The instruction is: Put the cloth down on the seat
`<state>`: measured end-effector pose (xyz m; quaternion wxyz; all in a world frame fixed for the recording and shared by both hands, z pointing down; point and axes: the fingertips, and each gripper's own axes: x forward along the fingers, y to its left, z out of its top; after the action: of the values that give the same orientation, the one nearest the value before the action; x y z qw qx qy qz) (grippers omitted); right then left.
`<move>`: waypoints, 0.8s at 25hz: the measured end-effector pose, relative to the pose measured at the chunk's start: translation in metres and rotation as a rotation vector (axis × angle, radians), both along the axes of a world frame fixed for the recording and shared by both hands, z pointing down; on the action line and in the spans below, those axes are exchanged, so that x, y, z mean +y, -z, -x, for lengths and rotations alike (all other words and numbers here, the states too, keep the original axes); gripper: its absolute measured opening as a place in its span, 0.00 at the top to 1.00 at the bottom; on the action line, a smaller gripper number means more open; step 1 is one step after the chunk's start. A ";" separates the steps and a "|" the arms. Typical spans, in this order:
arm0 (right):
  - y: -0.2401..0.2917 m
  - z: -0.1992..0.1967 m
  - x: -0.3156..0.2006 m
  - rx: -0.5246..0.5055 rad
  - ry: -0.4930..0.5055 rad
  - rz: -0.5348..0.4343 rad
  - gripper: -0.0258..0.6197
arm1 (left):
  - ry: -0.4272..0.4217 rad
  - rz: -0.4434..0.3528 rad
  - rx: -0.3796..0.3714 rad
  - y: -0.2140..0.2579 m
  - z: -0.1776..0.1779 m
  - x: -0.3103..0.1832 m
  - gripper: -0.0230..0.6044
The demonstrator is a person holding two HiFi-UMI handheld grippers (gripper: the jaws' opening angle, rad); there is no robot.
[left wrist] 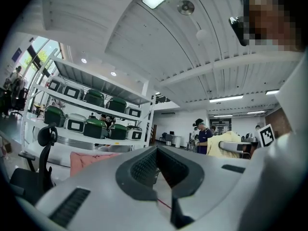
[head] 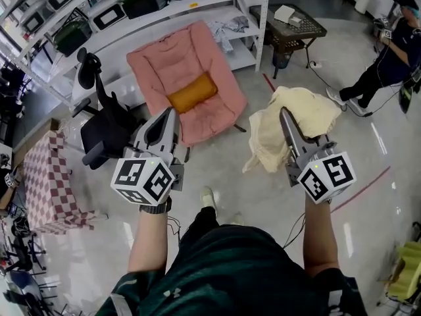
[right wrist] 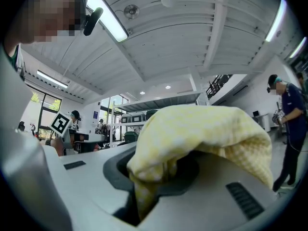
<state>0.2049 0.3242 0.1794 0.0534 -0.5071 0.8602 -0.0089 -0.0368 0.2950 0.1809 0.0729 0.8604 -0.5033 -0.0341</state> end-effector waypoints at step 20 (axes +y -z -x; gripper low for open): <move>-0.036 0.078 -0.190 0.032 -0.120 0.090 0.87 | -0.173 0.009 0.040 -0.039 0.053 -0.209 0.95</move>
<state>0.1267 0.1341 0.2154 0.0173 -0.5597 0.8278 -0.0362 -0.0903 0.0856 0.2194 0.0894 0.8993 -0.4259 -0.0428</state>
